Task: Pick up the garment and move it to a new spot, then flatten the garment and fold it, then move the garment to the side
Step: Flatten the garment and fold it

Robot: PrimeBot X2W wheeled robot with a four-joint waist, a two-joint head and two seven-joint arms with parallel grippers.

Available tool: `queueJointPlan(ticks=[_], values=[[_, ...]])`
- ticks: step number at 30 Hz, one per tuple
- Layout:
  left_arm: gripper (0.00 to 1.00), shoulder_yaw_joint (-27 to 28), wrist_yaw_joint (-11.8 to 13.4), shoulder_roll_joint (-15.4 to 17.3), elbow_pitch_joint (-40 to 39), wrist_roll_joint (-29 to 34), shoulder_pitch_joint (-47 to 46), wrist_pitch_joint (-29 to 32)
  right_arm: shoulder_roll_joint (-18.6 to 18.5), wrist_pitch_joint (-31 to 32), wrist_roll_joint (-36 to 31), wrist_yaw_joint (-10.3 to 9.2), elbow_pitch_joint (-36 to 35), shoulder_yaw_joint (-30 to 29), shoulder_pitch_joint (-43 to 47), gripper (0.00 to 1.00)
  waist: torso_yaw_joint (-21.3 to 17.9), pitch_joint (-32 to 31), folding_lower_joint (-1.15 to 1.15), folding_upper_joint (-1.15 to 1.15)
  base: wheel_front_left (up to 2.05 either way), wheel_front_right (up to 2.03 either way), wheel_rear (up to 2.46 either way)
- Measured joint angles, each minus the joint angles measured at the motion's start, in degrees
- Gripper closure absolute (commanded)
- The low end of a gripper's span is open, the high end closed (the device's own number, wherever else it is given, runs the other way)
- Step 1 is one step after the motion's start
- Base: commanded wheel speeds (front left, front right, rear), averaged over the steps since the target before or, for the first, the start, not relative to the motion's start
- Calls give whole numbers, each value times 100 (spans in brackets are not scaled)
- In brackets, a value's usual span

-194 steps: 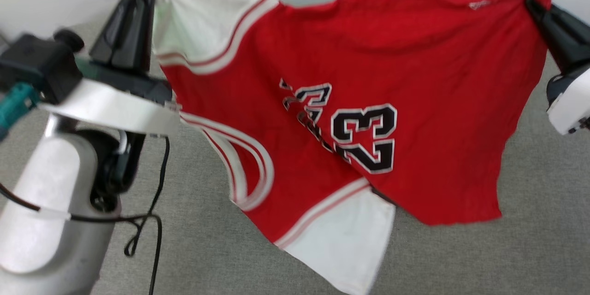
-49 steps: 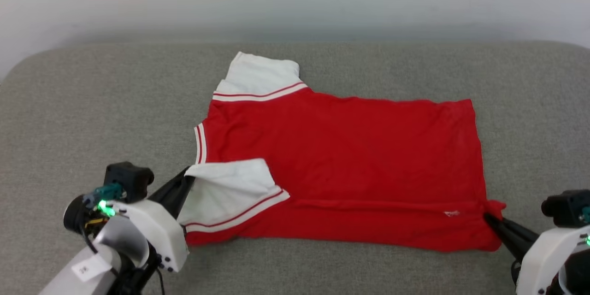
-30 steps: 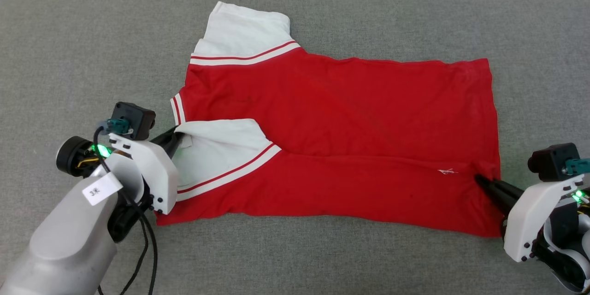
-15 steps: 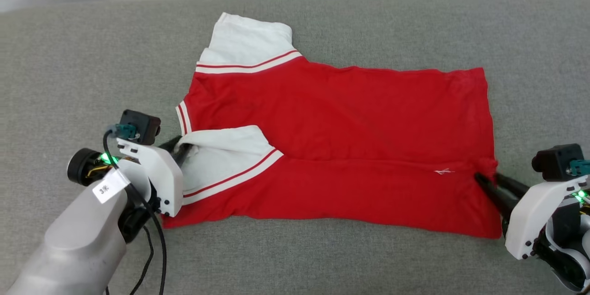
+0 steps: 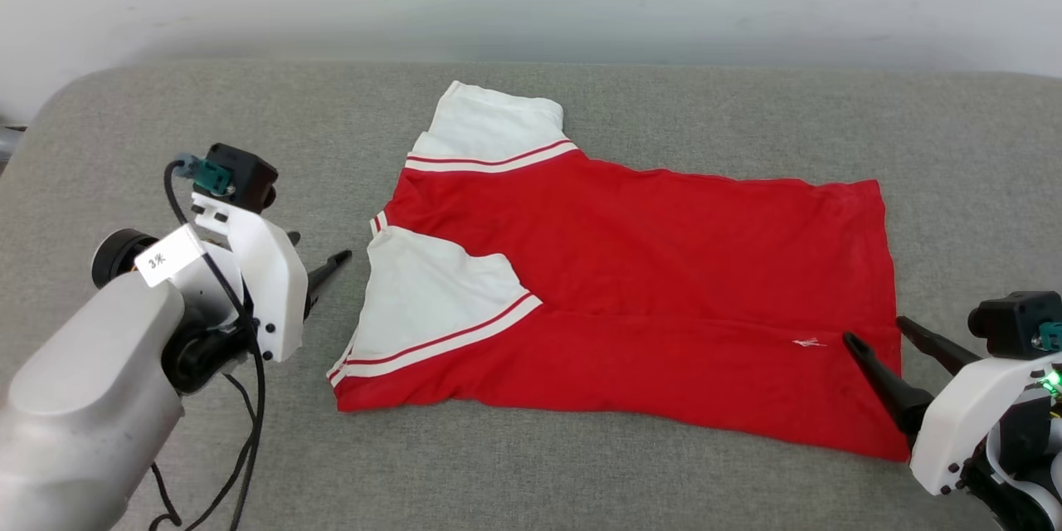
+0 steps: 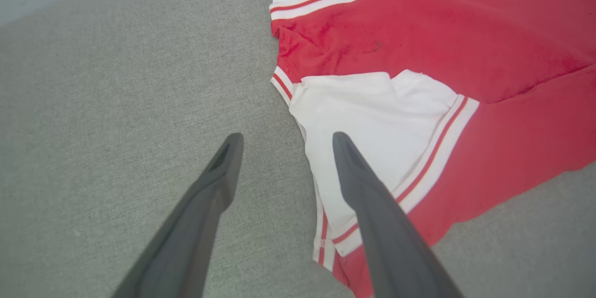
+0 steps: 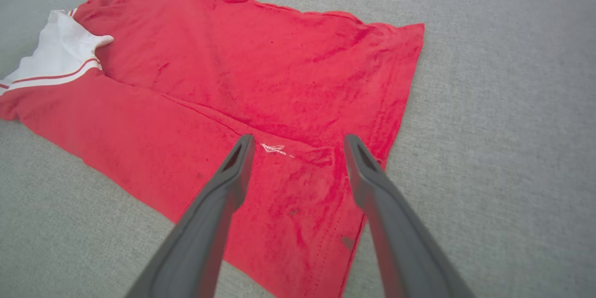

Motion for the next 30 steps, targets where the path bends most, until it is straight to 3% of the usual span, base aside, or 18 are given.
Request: queueJointPlan(ticks=[6, 12, 17, 30], values=[[0, -235, 0, 298, -520, -525, -79, 1405, 98, 64, -104, 0, -88, -74, 63, 0, 67, -59, 0, 0, 0, 0, 0], [0, -396, 9, 380, -735, -894, 27, 2258, 159, 118, -125, 0, -142, -22, 47, 0, -12, -65, 0, 0, 0, 0, 0], [0, -534, 10, 405, -721, -976, 167, 2531, 164, 125, -124, 0, -154, 1, -19, 0, -116, -2, 1, 0, 0, 0, 0], [0, -862, 24, 313, -176, -769, 326, 2464, 194, 76, -113, 0, -130, 114, -240, 0, -354, 310, 1, 0, 0, 0, 0]])
